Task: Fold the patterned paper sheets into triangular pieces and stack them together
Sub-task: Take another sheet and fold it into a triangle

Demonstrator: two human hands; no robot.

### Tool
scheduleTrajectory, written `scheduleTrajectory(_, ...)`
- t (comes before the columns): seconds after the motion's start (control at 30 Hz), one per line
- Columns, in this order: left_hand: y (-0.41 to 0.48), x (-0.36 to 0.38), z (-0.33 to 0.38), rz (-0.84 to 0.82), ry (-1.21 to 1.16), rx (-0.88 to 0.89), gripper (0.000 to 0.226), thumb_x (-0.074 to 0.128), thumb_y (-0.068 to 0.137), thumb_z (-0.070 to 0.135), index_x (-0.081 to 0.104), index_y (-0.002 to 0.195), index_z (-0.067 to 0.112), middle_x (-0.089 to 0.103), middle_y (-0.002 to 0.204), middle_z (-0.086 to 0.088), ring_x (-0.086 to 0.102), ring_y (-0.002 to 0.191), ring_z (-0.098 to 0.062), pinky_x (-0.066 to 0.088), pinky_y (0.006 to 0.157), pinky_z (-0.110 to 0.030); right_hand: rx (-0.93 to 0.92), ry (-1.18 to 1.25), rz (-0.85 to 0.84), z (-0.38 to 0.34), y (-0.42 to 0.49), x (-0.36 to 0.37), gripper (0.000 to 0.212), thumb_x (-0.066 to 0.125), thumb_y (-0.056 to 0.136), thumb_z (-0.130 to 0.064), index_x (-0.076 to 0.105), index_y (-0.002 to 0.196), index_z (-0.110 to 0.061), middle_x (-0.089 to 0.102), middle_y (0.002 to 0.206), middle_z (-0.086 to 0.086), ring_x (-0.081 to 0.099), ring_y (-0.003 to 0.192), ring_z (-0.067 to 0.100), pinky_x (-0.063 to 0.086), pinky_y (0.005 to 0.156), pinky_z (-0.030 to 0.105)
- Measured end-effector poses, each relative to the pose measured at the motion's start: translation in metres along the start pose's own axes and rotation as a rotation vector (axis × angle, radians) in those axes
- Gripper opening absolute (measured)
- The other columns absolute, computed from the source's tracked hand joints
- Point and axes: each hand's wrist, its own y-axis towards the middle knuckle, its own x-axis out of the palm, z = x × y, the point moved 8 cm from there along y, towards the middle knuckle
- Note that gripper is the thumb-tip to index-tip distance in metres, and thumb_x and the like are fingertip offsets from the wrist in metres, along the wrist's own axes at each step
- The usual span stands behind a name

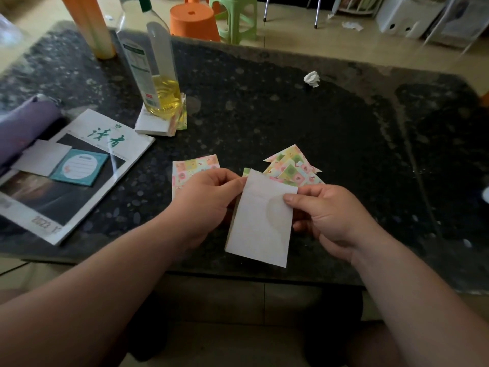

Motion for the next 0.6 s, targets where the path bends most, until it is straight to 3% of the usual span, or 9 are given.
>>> scheduleTrajectory(0.13, 0.003, -0.008, 0.001, 0.052, 0.062, 0.014, 0.024, 0.063, 0.101, 0.033, 0.074, 0.089, 0.015, 0.077, 0.089, -0.003, 0.073, 0.089, -0.028, 0.062, 0.082, -0.050, -0.024, -0.089, 0.067, -0.003, -0.003, -0.003, 0.010, 0.067, 0.099, -0.017, 0.072, 0.091, -0.015, 0.078, 0.079, 0.002, 0.073, 0.076, 0.020, 0.055, 0.062, 0.032)
scheduleTrajectory(0.27, 0.011, -0.019, 0.001, 0.078, 0.062, 0.010, 0.024, 0.063, 0.101, 0.030, 0.074, 0.086, 0.014, 0.077, 0.090, -0.006, 0.074, 0.086, -0.030, 0.062, 0.076, -0.048, -0.059, -0.162, 0.148, -0.008, -0.002, -0.011, 0.008, 0.068, 0.098, -0.022, 0.073, 0.093, -0.020, 0.077, 0.087, 0.002, 0.069, 0.075, 0.019, 0.051, 0.062, 0.033)
scheduleTrajectory(0.33, 0.017, -0.032, 0.003, 0.107, 0.114, 0.007, 0.025, 0.064, 0.100, 0.029, 0.074, 0.082, 0.015, 0.075, 0.083, -0.006, 0.071, 0.074, -0.027, 0.060, 0.067, -0.043, -0.104, -0.172, 0.217, -0.013, -0.002, -0.019, 0.009, 0.069, 0.097, -0.022, 0.074, 0.089, -0.023, 0.073, 0.088, -0.002, 0.062, 0.073, 0.015, 0.046, 0.062, 0.032)
scheduleTrajectory(0.4, 0.024, -0.050, 0.005, 0.161, 0.170, -0.014, 0.022, 0.066, 0.099, 0.025, 0.072, 0.080, 0.016, 0.064, 0.066, -0.003, 0.056, 0.058, -0.021, 0.047, 0.054, -0.036, -0.139, -0.124, 0.263, -0.016, -0.003, -0.027, 0.011, 0.069, 0.097, -0.020, 0.073, 0.087, -0.021, 0.068, 0.076, -0.002, 0.057, 0.066, 0.013, 0.043, 0.058, 0.029)
scheduleTrajectory(0.5, 0.031, -0.076, 0.004, 0.243, 0.199, -0.062, 0.011, 0.068, 0.097, 0.018, 0.071, 0.087, 0.015, 0.054, 0.059, -0.001, 0.042, 0.053, -0.017, 0.035, 0.053, -0.031, -0.180, -0.089, 0.284, -0.019, -0.006, -0.031, 0.007, 0.067, 0.097, -0.017, 0.073, 0.095, -0.021, 0.070, 0.080, 0.005, 0.061, 0.066, 0.014, 0.045, 0.058, 0.029)
scheduleTrajectory(0.6, 0.033, -0.094, 0.006, 0.309, 0.234, -0.077, 0.004, 0.068, 0.097, 0.020, 0.071, 0.096, 0.017, 0.061, 0.073, -0.007, 0.052, 0.060, -0.019, 0.046, 0.059, -0.034, -0.231, -0.027, 0.213, -0.021, -0.008, -0.025, 0.011, 0.067, 0.095, -0.007, 0.073, 0.096, -0.016, 0.076, 0.088, 0.006, 0.072, 0.072, 0.015, 0.054, 0.059, 0.028)
